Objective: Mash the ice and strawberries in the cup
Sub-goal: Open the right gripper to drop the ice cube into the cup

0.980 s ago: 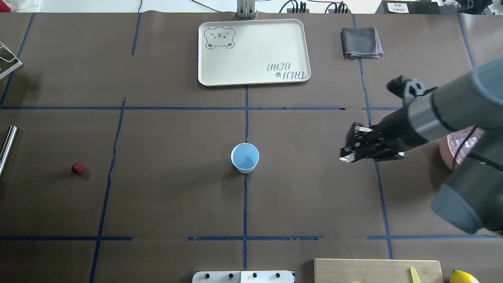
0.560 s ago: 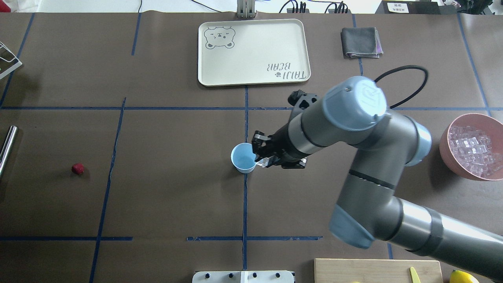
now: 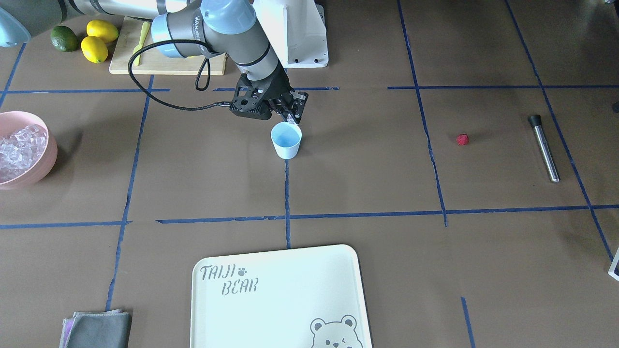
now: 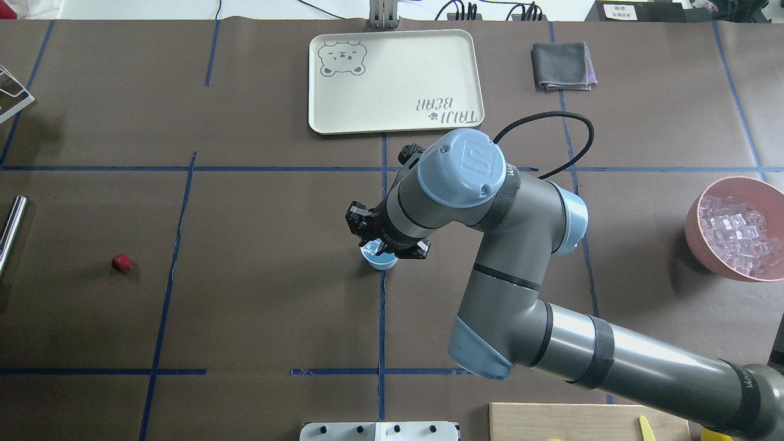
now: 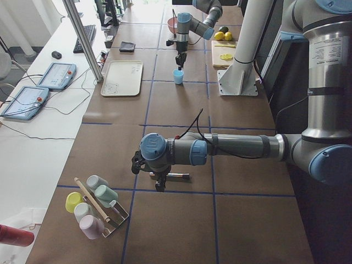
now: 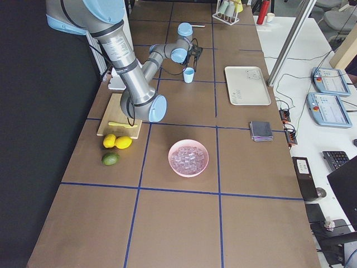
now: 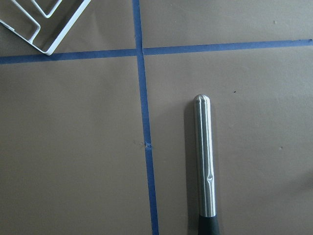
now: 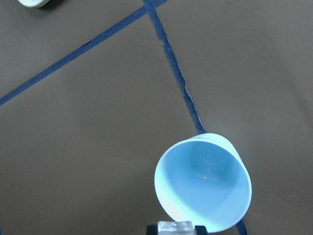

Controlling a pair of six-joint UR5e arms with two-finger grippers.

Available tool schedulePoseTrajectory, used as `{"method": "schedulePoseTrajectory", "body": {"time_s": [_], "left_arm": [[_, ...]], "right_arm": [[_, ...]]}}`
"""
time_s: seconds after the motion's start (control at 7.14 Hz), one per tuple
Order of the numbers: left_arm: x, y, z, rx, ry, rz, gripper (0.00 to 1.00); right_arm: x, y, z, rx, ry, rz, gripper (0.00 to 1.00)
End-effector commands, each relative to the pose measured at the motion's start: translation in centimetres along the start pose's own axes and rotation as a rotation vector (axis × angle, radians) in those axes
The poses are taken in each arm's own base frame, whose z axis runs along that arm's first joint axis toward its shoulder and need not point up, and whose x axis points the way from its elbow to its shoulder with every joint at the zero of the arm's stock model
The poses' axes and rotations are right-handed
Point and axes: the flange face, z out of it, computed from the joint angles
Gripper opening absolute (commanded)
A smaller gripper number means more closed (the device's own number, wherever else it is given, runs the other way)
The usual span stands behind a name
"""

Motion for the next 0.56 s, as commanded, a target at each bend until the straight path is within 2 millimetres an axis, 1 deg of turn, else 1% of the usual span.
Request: {"method": "schedulePoseTrajectory", "body": {"time_s": [0.0, 0.14, 0.28, 0.42], "left_arm": [[0.0, 0.0, 0.0, 0.000, 0.000, -0.001, 1.00], [0.0, 0.0, 0.0, 0.000, 0.000, -0.001, 1.00], [0.0, 0.0, 0.0, 0.000, 0.000, -0.001, 1.00], [0.0, 0.1, 0.0, -0.001, 0.000, -0.002, 1.00]], "right_arm": [[0.4, -0.6, 0.7, 0.029, 0.015, 0.001, 0.10], [0.9, -0.8, 0.9, 0.031, 0.021, 0.003, 0.64], [1.0, -0.8, 0.9, 0.032, 0.024, 0.006, 0.99], [1.5, -1.1, 1.1, 0.035, 0.032, 0.010, 0.99]]}}
